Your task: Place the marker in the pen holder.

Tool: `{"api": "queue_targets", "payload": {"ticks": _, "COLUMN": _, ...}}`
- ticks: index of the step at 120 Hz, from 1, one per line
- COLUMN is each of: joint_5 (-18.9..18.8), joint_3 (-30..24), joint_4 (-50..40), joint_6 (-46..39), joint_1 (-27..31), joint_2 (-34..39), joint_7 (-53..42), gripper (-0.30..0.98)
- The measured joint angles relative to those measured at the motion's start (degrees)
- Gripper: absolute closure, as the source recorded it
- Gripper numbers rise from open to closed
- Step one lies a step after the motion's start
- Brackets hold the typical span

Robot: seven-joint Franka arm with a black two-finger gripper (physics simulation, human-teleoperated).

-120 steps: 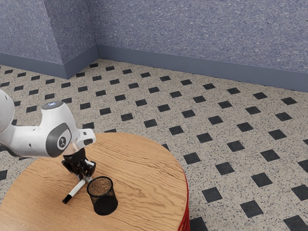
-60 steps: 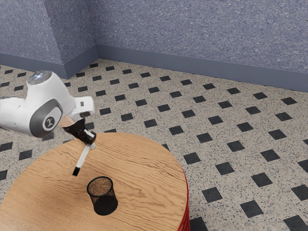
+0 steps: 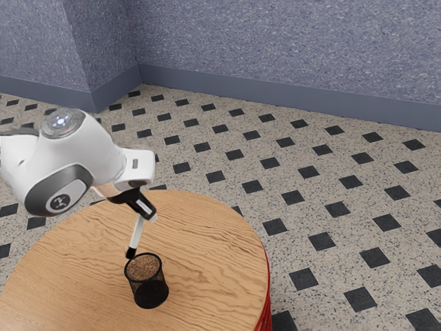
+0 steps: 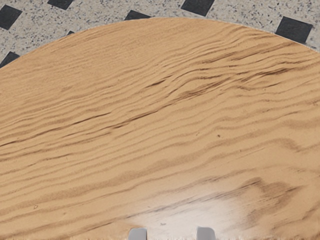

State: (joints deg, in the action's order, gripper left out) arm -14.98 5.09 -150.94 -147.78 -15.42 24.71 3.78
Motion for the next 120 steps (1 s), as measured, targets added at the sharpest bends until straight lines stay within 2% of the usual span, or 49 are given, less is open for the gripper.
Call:
{"api": "queue_targets", "payload": {"ticks": 38, "joint_5": -0.5, "joint_3": -3.8, "joint_4": -1.2, "joint_6": 0.2, "joint_1": -0.8, "joint_2": 0.2, "joint_7": 7.9, "gripper": 0.74}}
{"api": "queue_targets", "payload": {"ticks": 81, "joint_5": -0.2, "joint_3": -4.1, "joint_4": -2.7, "joint_6": 0.3, "joint_1": -0.5, "joint_2": -0.1, "joint_7": 13.5, "gripper": 0.73}}
{"api": "queue_targets", "payload": {"ticks": 120, "joint_5": -4.4, "joint_3": -4.0, "joint_4": -1.8, "joint_6": -2.4, "joint_1": 0.1, "joint_2": -3.4, "joint_7": 16.0, "gripper": 0.73}}
